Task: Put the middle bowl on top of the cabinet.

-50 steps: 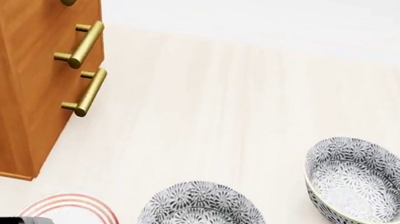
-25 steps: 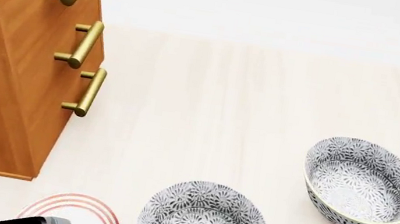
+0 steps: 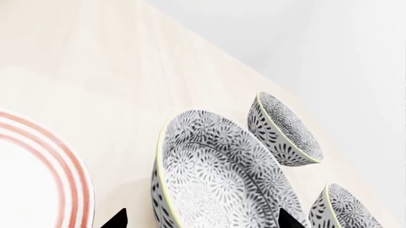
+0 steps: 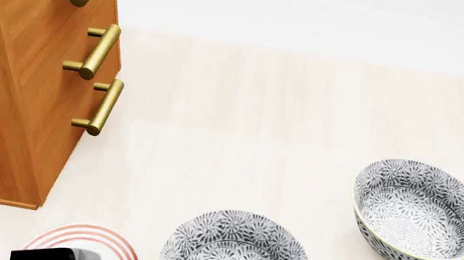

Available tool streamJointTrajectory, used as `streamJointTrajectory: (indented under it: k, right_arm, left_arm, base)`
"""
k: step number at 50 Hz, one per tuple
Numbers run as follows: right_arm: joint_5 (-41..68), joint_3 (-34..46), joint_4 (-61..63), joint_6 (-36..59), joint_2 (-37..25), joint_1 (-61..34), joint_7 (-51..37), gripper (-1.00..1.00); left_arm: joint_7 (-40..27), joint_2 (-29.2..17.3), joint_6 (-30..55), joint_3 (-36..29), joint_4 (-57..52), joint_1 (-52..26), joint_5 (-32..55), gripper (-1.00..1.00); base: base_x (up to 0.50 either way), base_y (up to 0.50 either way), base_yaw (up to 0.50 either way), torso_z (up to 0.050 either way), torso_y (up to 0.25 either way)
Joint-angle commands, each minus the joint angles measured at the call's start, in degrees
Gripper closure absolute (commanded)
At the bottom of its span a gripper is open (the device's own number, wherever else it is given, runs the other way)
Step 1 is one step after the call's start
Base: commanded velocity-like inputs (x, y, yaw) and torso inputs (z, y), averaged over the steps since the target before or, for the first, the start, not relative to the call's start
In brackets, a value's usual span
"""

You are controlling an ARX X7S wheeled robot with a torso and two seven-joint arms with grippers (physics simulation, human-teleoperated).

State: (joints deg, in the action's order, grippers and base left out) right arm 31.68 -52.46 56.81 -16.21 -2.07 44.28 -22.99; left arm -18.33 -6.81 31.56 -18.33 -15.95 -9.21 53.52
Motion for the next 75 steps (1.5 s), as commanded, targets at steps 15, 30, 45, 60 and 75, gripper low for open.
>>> streamJointTrajectory:
  k: [15,30,45,60,75]
  right_arm:
    - [-0.17,-1.66,-1.57,-1.65,1.67,0.22,2.24,-1.0]
    - [0.41,-2.11,-1.53,-2.3,1.9,0.49,2.45,-1.0]
    - [0.4,-2.08,-1.37,-2.45,1.93,0.53,2.56,-1.0]
    - [0.12,-1.95,-1.0,-2.42,1.95,0.55,2.46,-1.0]
    - [0.39,-2.09,-1.0,-2.51,1.98,0.6,2.47,-1.0]
  left_arm:
    - [1.06,1.03,-0.17,-0.75,5.46,-3.7,0.25,-1.0]
    - [-0.04,1.71,-0.2,-0.09,11.03,-6.59,2.4,-1.0]
    - [1.95,1.39,-1.03,-2.8,15.04,-7.87,1.55,-1.0]
    - [2.24,1.03,-2.21,-4.35,16.18,-8.42,1.12,-1.0]
    - [4.45,0.34,-4.29,-5.23,15.63,-7.93,1.51,1.0]
  base:
    - [0.0,0.0,0.0,0.0,0.0]
    - [0.0,0.0,0.0,0.0,0.0]
    - [0.0,0.0,0.0,0.0,0.0]
    - [0.0,0.0,0.0,0.0,0.0]
    - [0.0,0.0,0.0,0.0,0.0]
